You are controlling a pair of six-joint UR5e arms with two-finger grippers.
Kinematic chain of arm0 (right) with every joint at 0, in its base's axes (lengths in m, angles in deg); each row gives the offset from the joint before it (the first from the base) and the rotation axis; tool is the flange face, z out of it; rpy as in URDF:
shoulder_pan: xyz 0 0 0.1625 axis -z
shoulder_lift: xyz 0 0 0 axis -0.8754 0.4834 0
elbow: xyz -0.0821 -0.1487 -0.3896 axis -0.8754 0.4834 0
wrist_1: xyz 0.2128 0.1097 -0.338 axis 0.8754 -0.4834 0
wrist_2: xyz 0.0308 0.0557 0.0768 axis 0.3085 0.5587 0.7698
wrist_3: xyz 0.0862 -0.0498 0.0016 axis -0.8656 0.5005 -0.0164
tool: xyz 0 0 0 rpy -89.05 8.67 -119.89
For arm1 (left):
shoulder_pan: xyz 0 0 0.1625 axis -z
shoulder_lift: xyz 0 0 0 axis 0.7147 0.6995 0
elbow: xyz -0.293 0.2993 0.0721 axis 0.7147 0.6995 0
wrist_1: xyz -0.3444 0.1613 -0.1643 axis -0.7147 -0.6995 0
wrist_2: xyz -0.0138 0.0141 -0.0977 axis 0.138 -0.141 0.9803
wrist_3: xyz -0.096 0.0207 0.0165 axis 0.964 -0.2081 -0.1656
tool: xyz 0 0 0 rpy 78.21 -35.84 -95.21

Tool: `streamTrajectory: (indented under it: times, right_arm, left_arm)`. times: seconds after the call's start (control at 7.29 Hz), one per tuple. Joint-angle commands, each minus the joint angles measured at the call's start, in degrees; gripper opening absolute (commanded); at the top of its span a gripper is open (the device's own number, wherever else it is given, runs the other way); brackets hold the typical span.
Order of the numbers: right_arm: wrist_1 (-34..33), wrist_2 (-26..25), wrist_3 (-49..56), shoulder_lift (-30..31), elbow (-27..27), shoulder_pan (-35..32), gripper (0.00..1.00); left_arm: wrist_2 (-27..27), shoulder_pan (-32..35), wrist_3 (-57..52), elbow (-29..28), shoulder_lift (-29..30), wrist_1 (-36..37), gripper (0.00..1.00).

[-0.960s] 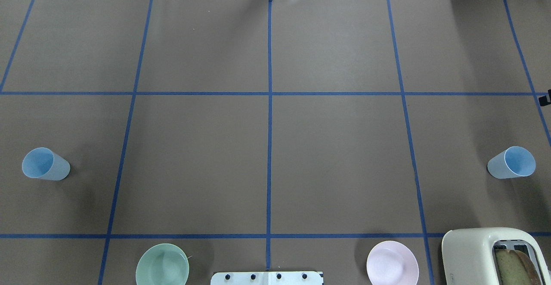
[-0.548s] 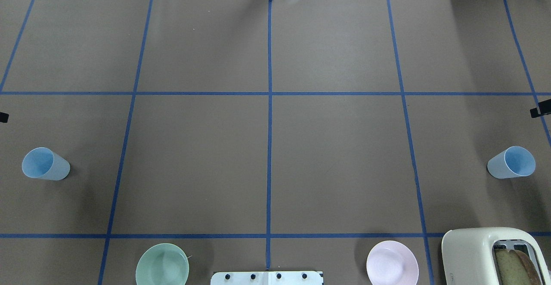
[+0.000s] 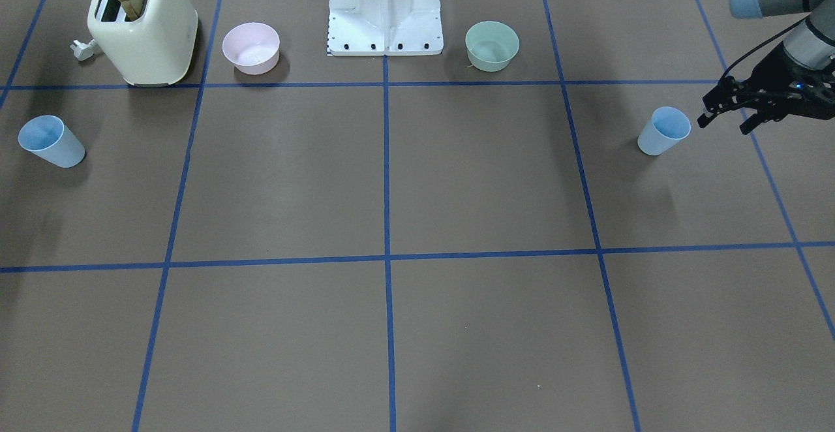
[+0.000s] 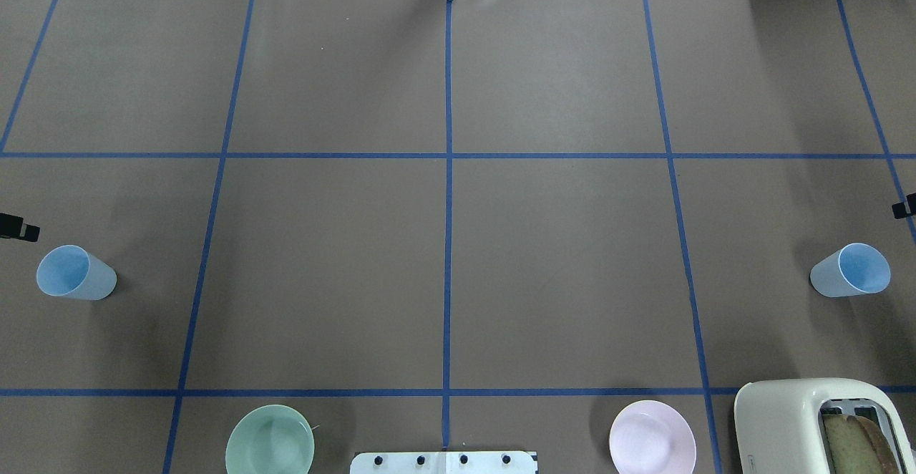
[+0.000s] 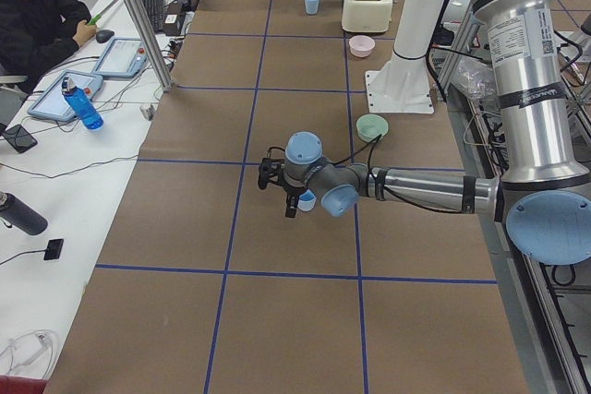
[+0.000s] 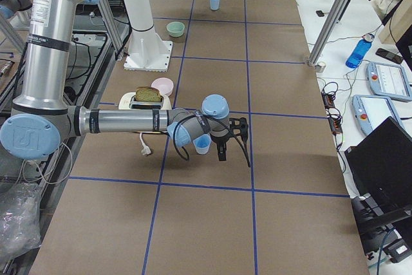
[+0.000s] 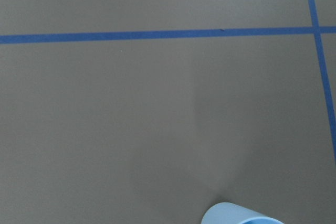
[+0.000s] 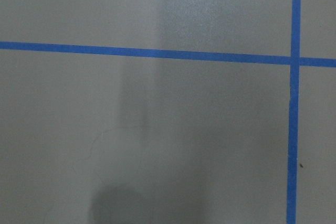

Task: Stack blue cups with both arms
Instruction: 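Lower the left gripper onto the light-blue cup nearest it and close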

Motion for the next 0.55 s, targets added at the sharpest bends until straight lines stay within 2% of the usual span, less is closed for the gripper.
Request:
streamTrajectory:
  times: [0.0,0.41]
  right_arm:
    - [0.28,0.18,0.0,0.77,0.0,0.37,1.0]
    - [1.07,0.1,0.0,1.65,0.09,1.77,1.0]
  left_arm:
    - [-1.19,-2.4,1.31,0.36,-0.16,-0.72,0.98]
    - [-1.54,-4.41,1.05,0.19,-0.16,-0.9,0.98]
